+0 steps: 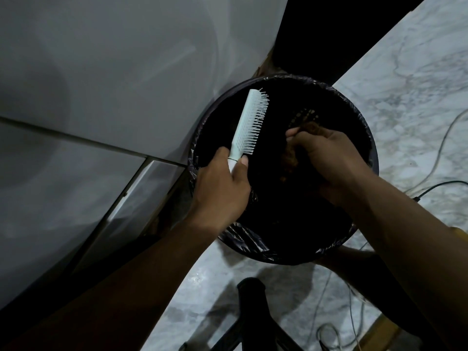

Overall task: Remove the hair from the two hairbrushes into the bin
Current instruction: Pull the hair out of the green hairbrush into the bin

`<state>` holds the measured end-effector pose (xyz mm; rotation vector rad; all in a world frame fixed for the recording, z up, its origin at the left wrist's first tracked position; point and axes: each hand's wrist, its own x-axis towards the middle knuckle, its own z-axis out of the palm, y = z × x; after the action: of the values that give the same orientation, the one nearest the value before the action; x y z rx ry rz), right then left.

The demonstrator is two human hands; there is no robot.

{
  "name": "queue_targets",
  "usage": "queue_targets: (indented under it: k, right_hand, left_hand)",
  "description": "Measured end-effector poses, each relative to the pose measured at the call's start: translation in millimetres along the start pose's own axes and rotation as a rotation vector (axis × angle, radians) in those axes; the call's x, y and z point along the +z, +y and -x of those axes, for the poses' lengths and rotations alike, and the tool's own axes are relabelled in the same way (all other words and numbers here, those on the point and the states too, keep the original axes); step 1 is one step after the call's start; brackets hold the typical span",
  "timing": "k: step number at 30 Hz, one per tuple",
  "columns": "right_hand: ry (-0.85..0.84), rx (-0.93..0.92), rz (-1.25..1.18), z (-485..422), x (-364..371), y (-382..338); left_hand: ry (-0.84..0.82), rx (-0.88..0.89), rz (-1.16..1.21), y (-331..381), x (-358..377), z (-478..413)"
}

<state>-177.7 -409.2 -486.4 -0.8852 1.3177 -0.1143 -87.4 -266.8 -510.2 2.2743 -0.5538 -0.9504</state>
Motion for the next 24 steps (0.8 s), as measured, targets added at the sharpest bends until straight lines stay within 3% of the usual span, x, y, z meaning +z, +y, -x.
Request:
queue_targets:
  k: [2,6,11,16,21,24]
  right_hand:
    - [-0.018,0.008,-0.03,-1,0,1]
    - [-0.005,-0.008,0.256,-5,-4,7]
    - [-0.016,-0.052,0.335,-8,-4,10]
    - [-0.094,0.071,-0.04,-17,-1,9]
    - [-0.222,0.003,0.021,-17,-1,12]
    - [-0.182,-0.053,0.088,-17,-2,12]
  left_hand:
    - [-0.005,-0.003,0.005,1,-1,1]
    - [-0.01,0.031,-0.031,2,0,3]
    - [-0.031,0.11,-0.046,2,2,6]
    - [-0.073,0.185,-0.051,2,4,10]
    - [-0.074,0.189,-0.015,2,3,8]
    - [-0.074,0.182,0.003,2,3,7]
